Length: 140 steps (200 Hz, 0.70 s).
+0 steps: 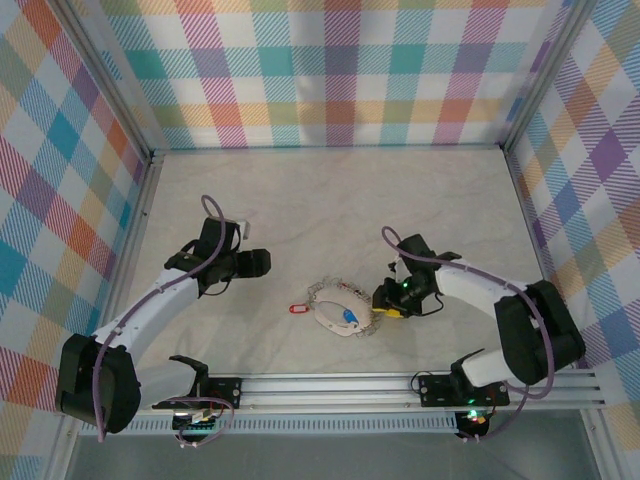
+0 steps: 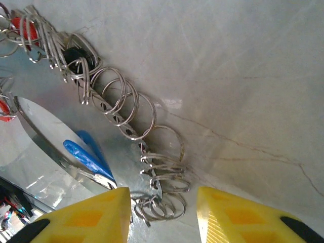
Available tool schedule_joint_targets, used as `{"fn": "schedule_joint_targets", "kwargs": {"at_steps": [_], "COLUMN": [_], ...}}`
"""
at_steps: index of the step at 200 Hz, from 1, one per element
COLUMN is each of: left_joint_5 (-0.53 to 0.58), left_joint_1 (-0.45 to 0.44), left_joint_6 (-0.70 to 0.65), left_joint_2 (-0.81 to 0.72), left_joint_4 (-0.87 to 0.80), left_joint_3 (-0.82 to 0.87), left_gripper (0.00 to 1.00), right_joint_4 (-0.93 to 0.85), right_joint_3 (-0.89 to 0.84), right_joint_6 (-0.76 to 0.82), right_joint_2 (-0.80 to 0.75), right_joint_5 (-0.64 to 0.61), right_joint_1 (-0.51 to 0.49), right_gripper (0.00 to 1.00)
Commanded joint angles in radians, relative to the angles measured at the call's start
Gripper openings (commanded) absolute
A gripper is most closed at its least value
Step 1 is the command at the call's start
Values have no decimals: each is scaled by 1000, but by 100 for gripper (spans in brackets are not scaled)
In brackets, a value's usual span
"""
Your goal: Put the keys on the keyring
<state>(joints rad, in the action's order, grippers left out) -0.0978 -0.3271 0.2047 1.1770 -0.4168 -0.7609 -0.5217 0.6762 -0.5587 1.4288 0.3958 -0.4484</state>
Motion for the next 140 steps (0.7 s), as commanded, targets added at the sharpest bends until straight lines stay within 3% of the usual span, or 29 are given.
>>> {"fn": "schedule_joint_targets", "kwargs": {"at_steps": [1, 106, 119, 140], "left_joint_5": [16, 21, 23, 21], "left_joint_1": [-10, -20, -21, -23], "left_joint_6": [-19, -13, -13, -10], "left_joint_2": [4, 4, 2, 4], "left_joint_4": [-19, -22, -22, -20], "left_joint_3": [-16, -17, -15, -14], "left_gripper": [73, 73, 73, 73], "right_joint_4": [32, 157, 135, 46], "right_joint_3": [-5, -43, -49, -38], "right_joint_6": [28, 79, 72, 44], "right_joint_2": [16, 1, -47, -106], "right_joint_5": [47, 235, 186, -10], "right_joint_1": [-8, -73, -73, -68], "right_gripper": [40, 40, 40, 40]}}
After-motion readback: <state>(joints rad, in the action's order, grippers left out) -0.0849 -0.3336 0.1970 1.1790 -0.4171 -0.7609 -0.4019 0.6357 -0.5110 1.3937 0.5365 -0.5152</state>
